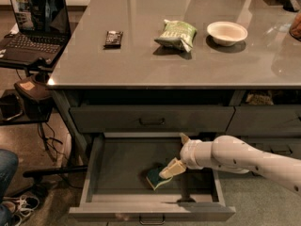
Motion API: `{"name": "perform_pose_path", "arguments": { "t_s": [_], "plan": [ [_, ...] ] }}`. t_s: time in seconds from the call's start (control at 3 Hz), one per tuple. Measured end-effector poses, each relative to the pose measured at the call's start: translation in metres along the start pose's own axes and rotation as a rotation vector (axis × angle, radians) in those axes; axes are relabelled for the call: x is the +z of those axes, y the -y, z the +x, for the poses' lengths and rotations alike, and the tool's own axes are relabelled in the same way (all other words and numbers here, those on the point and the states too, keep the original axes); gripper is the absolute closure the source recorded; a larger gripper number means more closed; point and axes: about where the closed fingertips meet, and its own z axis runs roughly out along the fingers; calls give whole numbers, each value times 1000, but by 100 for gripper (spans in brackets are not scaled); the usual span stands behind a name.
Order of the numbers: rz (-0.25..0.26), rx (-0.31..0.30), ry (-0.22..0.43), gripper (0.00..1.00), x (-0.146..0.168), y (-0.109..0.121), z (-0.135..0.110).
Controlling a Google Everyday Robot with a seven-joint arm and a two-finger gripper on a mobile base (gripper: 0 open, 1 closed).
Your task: Pick sponge from middle drawer and place on counter
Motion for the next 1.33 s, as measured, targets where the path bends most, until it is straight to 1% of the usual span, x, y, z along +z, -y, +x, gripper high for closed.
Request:
{"name": "perform_pose_path", "arguments": {
  "t_s": [0.33,0.67,1.0,1.33],
  "plan": [
    [3,16,14,0,29,2,20],
    [23,41,33,0,73,10,50],
    [11,58,34,0,81,4,58],
    [-14,71,39,0,92,-3,68]
  ]
}}
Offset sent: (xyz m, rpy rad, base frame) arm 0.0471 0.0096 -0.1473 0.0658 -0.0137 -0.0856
